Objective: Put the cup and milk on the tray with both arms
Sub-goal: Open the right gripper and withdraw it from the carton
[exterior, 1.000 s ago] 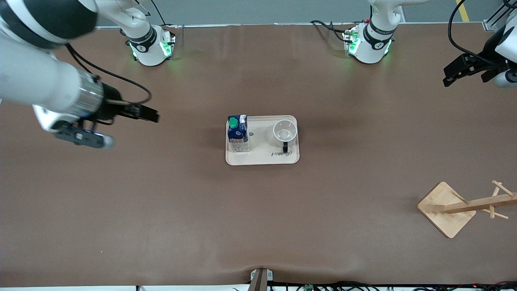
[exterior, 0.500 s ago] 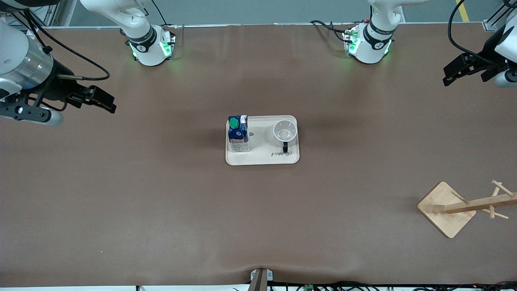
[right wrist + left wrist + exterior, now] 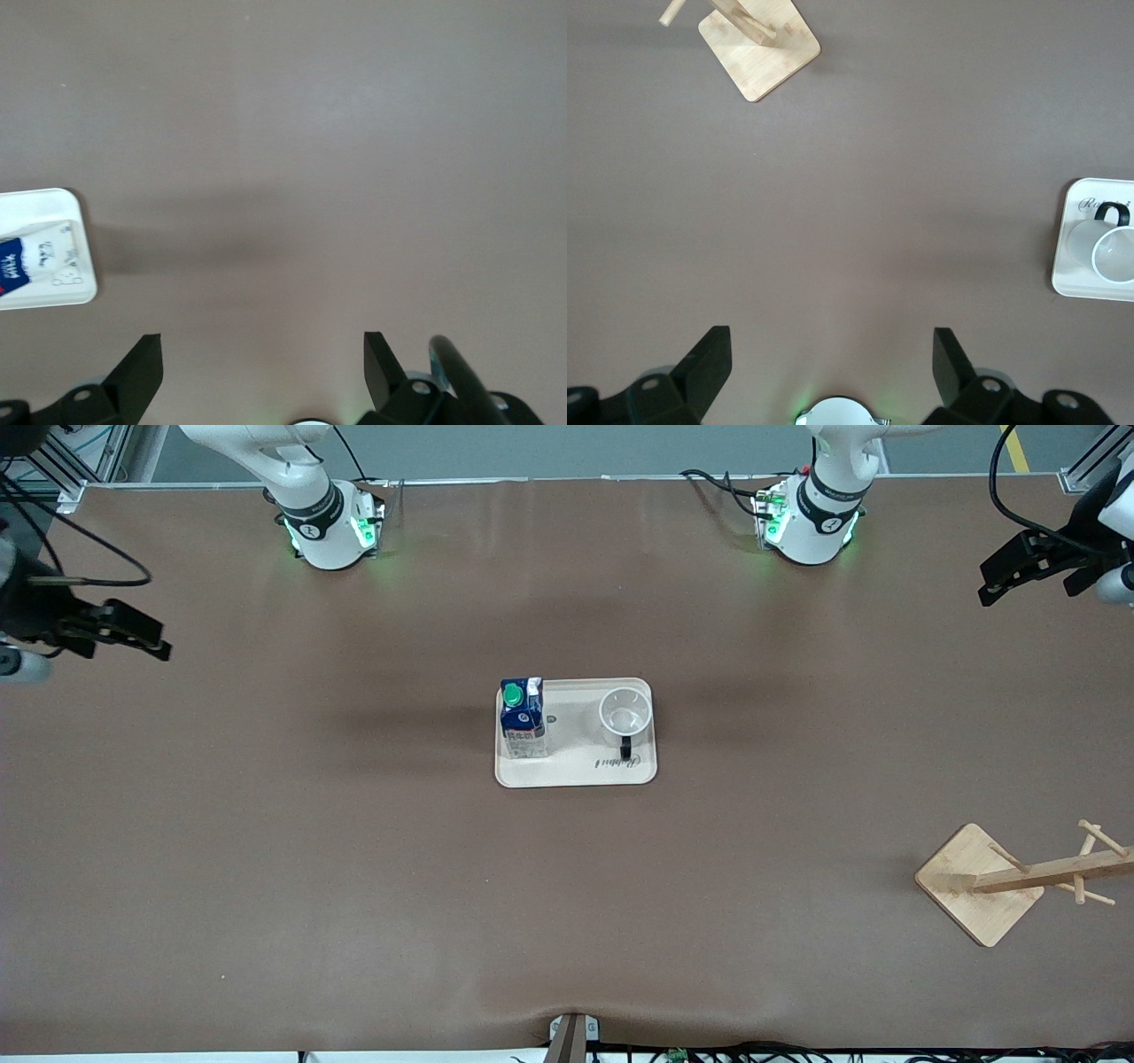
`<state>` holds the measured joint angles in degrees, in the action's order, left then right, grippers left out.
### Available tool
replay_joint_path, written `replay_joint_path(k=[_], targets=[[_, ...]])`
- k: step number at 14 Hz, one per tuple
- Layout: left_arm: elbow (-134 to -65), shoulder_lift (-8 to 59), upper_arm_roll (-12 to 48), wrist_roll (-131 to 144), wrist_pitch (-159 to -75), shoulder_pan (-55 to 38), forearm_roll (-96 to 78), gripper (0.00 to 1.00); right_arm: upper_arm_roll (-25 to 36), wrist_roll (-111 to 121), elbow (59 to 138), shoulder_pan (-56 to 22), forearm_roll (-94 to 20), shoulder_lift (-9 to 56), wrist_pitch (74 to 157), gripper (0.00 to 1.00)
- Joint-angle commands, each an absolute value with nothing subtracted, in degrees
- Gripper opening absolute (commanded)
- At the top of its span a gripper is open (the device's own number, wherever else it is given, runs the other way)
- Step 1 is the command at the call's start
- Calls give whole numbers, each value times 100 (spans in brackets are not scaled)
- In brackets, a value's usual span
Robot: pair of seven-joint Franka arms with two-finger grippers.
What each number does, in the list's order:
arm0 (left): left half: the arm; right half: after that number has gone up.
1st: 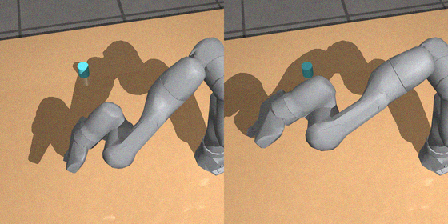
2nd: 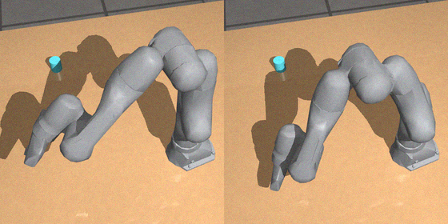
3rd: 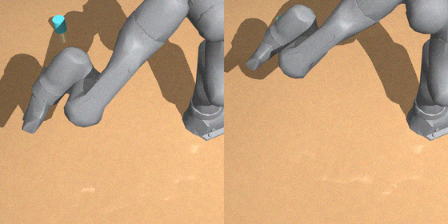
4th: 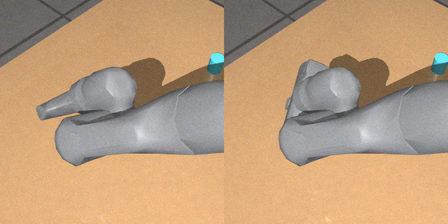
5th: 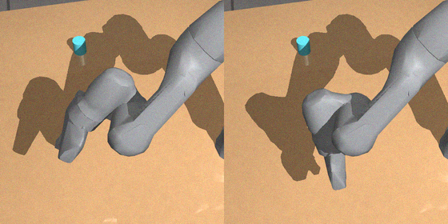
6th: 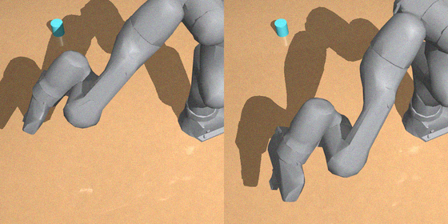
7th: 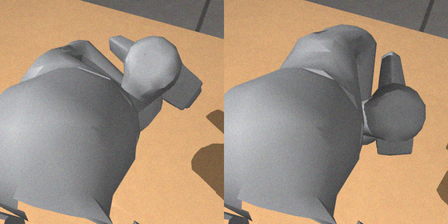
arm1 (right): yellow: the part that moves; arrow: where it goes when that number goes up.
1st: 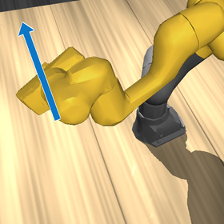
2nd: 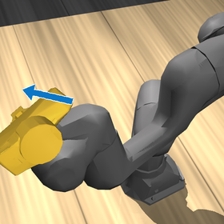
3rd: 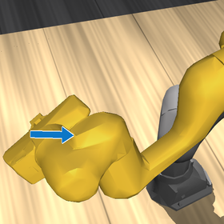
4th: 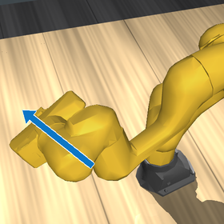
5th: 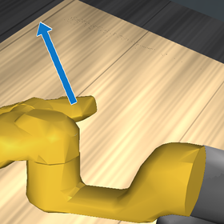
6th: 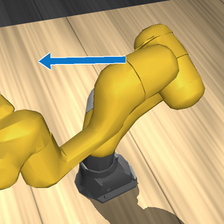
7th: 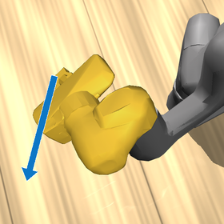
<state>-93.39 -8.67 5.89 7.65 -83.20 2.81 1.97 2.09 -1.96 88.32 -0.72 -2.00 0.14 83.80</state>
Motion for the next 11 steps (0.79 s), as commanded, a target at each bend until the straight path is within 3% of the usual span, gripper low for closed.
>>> replay_joint_path(k=[1, 11], targets=[[-9246, -826, 615, 791, -8393, 299, 141, 100, 105, -9, 8939, 88, -132, -97, 8481, 100], [-9088, -738, 677, 730, -8473, 308, 88, 100, 70, -35, 8894, 35, -114, -228, 8235, 100]])
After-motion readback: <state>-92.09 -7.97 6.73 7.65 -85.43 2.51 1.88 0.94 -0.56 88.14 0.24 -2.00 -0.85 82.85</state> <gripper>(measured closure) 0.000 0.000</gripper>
